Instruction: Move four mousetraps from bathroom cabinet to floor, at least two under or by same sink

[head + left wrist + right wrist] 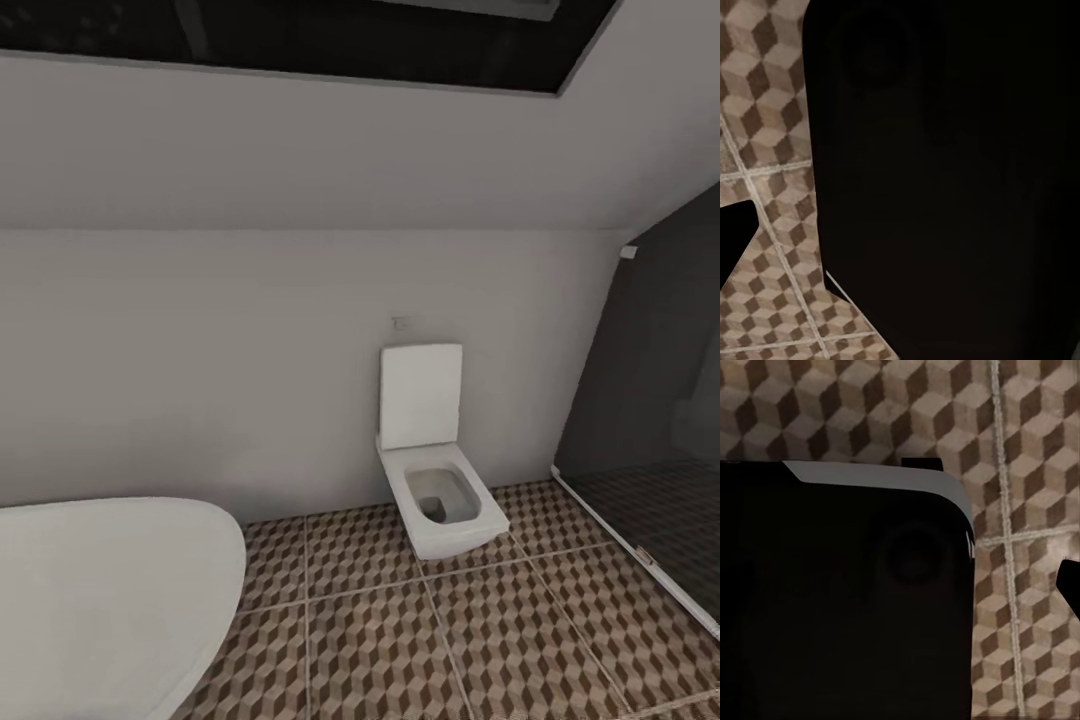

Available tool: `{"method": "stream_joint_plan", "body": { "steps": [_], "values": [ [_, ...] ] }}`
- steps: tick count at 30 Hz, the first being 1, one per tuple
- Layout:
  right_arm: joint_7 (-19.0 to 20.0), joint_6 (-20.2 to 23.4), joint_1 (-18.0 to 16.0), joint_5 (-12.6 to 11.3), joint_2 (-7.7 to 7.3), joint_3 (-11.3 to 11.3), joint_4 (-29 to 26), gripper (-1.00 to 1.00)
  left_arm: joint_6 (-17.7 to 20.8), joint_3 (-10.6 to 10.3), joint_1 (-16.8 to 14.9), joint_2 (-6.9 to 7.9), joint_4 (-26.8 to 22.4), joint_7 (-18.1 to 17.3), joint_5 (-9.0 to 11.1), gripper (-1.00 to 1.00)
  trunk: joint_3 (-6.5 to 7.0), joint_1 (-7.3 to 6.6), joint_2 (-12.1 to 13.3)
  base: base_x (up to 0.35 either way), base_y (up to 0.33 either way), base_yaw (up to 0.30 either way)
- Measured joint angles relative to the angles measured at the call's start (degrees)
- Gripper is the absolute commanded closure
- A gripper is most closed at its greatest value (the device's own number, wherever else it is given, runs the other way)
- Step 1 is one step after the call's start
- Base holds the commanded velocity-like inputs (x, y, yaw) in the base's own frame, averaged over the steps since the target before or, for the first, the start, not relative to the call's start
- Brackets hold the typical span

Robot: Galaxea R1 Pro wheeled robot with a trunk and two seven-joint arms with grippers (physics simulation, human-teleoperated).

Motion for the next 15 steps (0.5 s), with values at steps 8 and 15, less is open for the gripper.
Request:
{"method": "stream_joint_plan", "body": {
  "steps": [8,15],
  "values": [
    [0.0,0.0,0.0,0.0,0.02,0.0,0.0,-1.00,0.0,0.0,0.0,-0.02,0.0,0.0,0.0,-1.00,-0.57,0.00,0.0,0.000,0.000,-0.188],
    [0.0,-0.1,0.0,0.0,0.02,0.0,0.0,-1.00,0.0,0.0,0.0,-0.03,0.0,0.0,0.0,-1.00,-0.96,0.00,0.0,0.000,0.000,-0.229]
  ]
}}
